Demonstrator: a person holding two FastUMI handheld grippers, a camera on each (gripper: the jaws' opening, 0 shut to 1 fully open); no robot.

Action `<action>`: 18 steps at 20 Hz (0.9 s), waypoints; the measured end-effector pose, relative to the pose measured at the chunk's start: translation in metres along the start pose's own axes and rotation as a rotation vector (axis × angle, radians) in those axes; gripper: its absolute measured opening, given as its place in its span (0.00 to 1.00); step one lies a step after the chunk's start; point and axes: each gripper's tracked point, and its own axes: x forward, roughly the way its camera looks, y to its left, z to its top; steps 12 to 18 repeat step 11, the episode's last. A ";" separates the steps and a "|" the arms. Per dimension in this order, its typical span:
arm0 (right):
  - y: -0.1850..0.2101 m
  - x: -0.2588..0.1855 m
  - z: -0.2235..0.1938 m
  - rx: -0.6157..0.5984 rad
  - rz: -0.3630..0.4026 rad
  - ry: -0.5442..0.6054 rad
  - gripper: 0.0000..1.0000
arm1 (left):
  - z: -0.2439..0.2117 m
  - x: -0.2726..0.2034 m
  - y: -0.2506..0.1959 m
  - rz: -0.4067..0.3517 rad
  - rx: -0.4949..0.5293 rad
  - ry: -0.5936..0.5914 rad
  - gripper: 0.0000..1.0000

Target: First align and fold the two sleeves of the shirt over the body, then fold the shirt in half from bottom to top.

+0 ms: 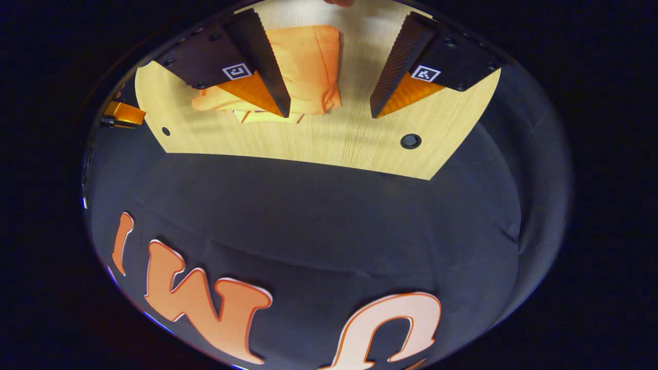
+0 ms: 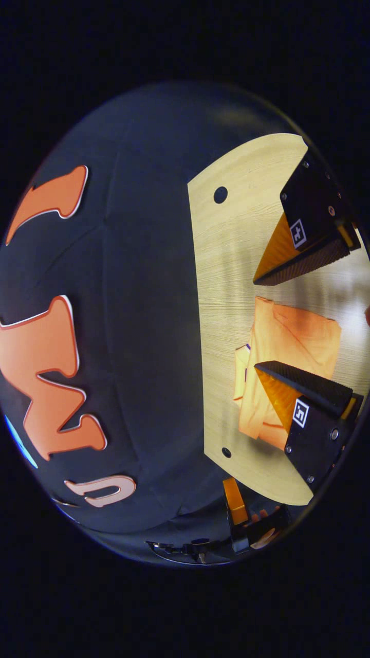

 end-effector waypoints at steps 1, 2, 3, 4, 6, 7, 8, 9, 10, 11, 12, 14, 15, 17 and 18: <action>0.000 -0.012 0.001 -0.027 -0.006 -0.025 0.90 | 0.004 -0.014 -0.003 0.004 0.001 -0.031 0.96; -0.003 -0.025 0.003 -0.067 -0.019 -0.047 0.90 | 0.012 -0.031 -0.002 0.023 0.009 -0.091 0.96; -0.011 -0.039 0.007 -0.101 -0.041 -0.077 0.90 | 0.016 -0.043 -0.005 0.036 0.023 -0.136 0.96; -0.008 -0.050 0.009 -0.120 -0.048 -0.102 0.90 | 0.018 -0.059 -0.008 0.045 0.028 -0.178 0.96; 0.007 -0.072 0.010 -0.131 -0.034 -0.147 0.91 | 0.023 -0.092 -0.013 0.041 0.014 -0.236 0.96; 0.004 -0.086 0.012 -0.142 -0.034 -0.176 0.90 | 0.026 -0.106 -0.013 0.052 0.010 -0.260 0.96; 0.001 -0.099 0.017 -0.162 -0.051 -0.222 0.91 | 0.026 -0.124 -0.011 0.082 0.016 -0.291 0.96; -0.003 -0.109 0.026 -0.184 -0.068 -0.264 0.91 | 0.032 -0.138 -0.005 0.130 0.025 -0.347 0.96; -0.002 -0.119 0.028 -0.202 -0.075 -0.294 0.91 | 0.035 -0.153 -0.004 0.151 0.039 -0.397 0.96; 0.000 -0.129 0.028 -0.211 -0.080 -0.315 0.91 | 0.034 -0.166 -0.003 0.168 0.047 -0.422 0.96; 0.000 -0.129 0.028 -0.211 -0.080 -0.315 0.91 | 0.034 -0.166 -0.003 0.168 0.047 -0.422 0.96; 0.000 -0.129 0.028 -0.211 -0.080 -0.315 0.91 | 0.034 -0.166 -0.003 0.168 0.047 -0.422 0.96; 0.000 -0.129 0.028 -0.211 -0.080 -0.315 0.91 | 0.034 -0.166 -0.003 0.168 0.047 -0.422 0.96; 0.000 -0.129 0.028 -0.211 -0.080 -0.315 0.91 | 0.034 -0.166 -0.003 0.168 0.047 -0.422 0.96; 0.000 -0.129 0.028 -0.211 -0.080 -0.315 0.91 | 0.034 -0.166 -0.003 0.168 0.047 -0.422 0.96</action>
